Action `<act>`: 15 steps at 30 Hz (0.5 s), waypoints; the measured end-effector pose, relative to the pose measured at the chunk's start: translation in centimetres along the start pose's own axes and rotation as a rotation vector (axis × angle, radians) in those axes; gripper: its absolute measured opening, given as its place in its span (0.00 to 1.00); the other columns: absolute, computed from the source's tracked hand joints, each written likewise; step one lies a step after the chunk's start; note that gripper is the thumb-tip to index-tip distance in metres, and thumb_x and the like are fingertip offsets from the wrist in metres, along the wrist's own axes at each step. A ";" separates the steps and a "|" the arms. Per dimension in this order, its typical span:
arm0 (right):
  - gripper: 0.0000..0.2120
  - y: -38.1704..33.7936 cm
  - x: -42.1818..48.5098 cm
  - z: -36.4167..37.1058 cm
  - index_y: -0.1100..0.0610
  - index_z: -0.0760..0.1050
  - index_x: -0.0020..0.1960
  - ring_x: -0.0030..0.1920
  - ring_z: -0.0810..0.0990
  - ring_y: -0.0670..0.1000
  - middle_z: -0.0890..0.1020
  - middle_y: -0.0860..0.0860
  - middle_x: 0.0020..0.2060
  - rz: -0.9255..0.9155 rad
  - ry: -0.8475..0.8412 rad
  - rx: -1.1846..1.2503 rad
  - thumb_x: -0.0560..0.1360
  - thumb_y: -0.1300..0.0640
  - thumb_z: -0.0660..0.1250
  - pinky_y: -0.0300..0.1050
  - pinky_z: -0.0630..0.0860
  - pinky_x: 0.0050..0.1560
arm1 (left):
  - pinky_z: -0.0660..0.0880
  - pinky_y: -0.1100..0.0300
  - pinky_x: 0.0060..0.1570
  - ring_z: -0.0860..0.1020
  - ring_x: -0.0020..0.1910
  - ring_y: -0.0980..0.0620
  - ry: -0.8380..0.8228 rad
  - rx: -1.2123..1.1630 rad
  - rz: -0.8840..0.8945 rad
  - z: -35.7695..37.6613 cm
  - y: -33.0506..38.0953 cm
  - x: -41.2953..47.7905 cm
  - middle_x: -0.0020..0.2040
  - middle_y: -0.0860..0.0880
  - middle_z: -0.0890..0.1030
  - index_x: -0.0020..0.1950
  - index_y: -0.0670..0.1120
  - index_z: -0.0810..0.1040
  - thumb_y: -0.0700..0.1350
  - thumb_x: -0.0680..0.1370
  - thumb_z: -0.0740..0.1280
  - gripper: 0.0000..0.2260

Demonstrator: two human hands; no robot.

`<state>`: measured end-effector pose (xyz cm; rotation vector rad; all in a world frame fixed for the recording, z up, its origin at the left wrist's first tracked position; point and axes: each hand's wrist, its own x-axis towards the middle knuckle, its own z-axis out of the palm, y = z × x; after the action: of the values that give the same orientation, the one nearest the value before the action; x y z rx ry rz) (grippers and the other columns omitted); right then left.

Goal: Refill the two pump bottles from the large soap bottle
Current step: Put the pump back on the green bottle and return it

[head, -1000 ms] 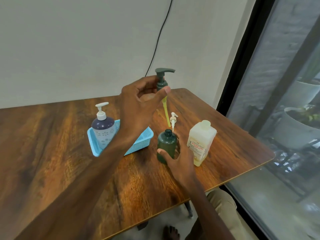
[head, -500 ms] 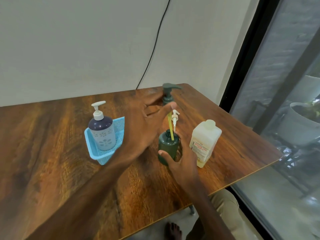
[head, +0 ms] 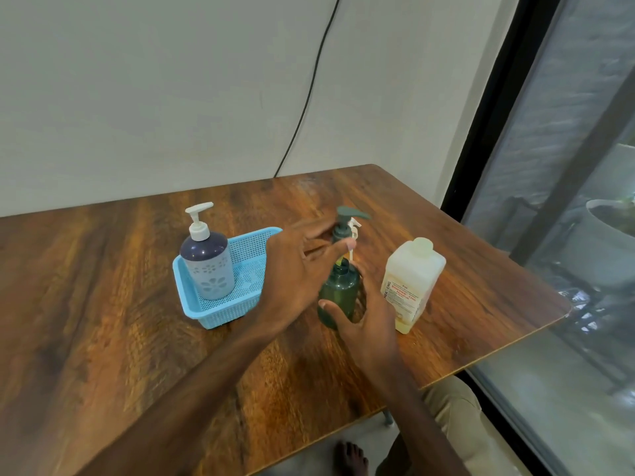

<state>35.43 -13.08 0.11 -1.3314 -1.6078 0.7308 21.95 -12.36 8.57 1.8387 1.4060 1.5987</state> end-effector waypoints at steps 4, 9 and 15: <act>0.36 0.3 0.1 0.0 0.43 0.61 0.76 0.69 0.72 0.44 0.71 0.40 0.72 0.045 -0.024 -0.017 0.74 0.48 0.75 0.39 0.74 0.64 | 0.76 0.75 0.50 0.81 0.53 0.70 -0.026 0.053 -0.097 1.2 -2.8 -2.0 0.50 0.69 0.81 0.62 0.54 0.85 0.50 0.73 0.80 0.18; 0.37 0.6 0.3 0.0 0.43 0.59 0.77 0.71 0.71 0.46 0.70 0.42 0.73 0.042 -0.031 -0.031 0.74 0.49 0.75 0.46 0.74 0.68 | 0.78 0.71 0.54 0.83 0.54 0.66 -0.050 0.113 -0.078 1.2 -3.5 -1.4 0.55 0.60 0.85 0.63 0.52 0.85 0.53 0.71 0.81 0.22; 0.38 0.3 0.3 0.0 0.43 0.60 0.77 0.70 0.70 0.42 0.71 0.40 0.72 0.024 -0.029 -0.019 0.73 0.50 0.75 0.45 0.71 0.69 | 0.77 0.71 0.57 0.83 0.53 0.67 -0.199 0.080 -0.027 0.5 -3.7 -0.1 0.50 0.64 0.85 0.58 0.51 0.86 0.45 0.72 0.78 0.15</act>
<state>35.56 -12.74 -0.09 -1.3618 -1.6274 0.7539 20.69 -10.56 5.54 1.9544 1.4175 1.3230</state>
